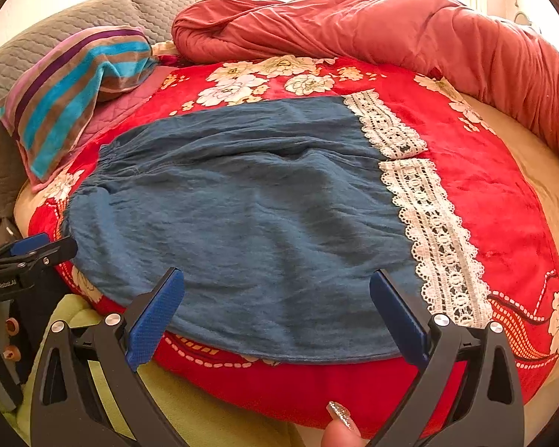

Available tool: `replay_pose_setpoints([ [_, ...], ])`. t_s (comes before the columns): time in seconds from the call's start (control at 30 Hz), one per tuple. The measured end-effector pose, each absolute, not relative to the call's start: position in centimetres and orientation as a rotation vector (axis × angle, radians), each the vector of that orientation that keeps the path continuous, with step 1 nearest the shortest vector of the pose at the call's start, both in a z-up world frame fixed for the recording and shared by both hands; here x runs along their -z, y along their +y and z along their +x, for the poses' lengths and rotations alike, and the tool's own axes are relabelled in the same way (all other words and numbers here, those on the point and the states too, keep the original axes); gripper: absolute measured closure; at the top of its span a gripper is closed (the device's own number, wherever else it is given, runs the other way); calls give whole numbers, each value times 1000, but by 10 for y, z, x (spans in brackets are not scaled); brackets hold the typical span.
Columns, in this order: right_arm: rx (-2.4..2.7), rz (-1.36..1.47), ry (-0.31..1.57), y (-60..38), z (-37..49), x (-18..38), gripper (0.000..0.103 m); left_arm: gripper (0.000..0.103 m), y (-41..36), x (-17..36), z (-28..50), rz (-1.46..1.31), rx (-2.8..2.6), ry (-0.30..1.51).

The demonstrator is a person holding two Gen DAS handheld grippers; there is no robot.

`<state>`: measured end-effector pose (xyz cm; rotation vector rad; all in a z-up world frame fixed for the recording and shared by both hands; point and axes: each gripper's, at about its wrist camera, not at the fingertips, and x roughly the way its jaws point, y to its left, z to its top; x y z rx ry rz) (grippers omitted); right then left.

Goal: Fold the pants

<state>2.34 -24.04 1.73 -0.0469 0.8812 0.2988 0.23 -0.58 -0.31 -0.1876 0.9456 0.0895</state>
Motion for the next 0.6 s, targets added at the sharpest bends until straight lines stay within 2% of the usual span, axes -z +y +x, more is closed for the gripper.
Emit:
replay_pose_setpoints([
  [0.33, -266, -31, 858, -252, 40, -21, 4, 9, -4, 5, 8, -186, -84, 951],
  [0.6, -167, 7, 853, -287, 84, -30, 4, 9, 7, -3, 44, -191, -94, 938],
])
